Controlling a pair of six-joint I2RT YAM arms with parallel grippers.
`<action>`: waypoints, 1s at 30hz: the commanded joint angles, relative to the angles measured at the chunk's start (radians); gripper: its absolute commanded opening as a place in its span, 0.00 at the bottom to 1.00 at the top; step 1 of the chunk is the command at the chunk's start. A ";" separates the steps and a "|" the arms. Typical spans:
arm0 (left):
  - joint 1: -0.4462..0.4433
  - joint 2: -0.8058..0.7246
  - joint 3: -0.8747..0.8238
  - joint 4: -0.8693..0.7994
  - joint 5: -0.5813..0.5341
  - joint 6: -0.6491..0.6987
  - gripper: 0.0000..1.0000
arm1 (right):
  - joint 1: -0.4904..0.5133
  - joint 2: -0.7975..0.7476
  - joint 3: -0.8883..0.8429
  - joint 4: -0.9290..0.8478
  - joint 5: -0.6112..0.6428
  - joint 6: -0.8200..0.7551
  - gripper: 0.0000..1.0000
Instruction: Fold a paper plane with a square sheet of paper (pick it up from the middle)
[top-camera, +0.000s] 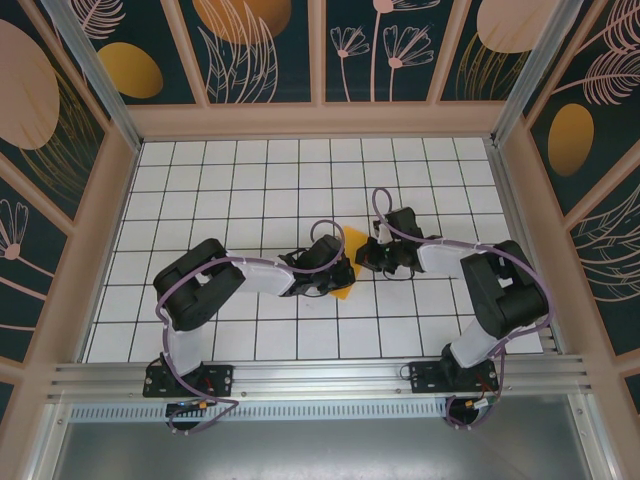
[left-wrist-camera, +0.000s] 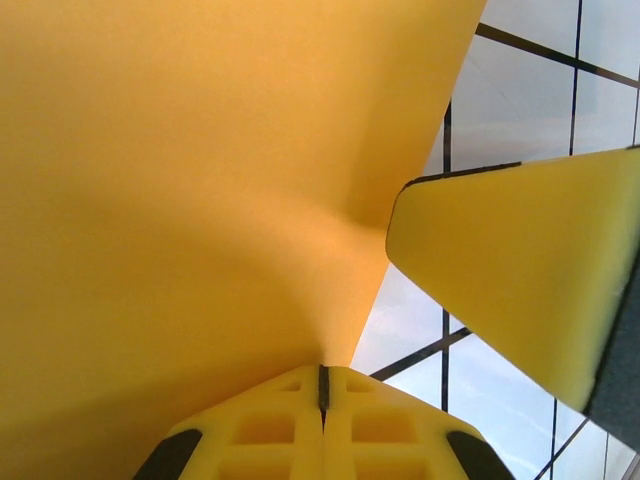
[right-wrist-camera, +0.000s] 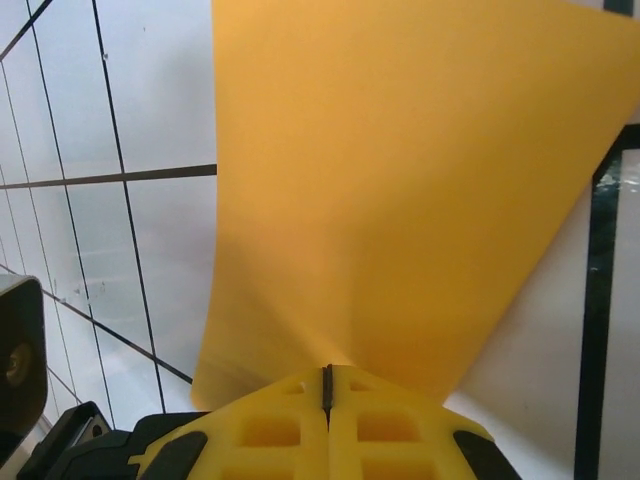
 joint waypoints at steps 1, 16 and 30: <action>-0.005 0.012 -0.012 -0.029 -0.014 -0.013 0.03 | -0.006 0.001 -0.033 -0.020 -0.004 -0.022 0.00; -0.004 -0.047 -0.017 0.055 0.020 -0.009 0.07 | -0.002 0.074 -0.034 0.015 -0.068 -0.007 0.00; -0.004 -0.034 -0.061 -0.022 -0.018 -0.015 0.05 | 0.014 0.106 0.011 -0.020 -0.015 -0.029 0.01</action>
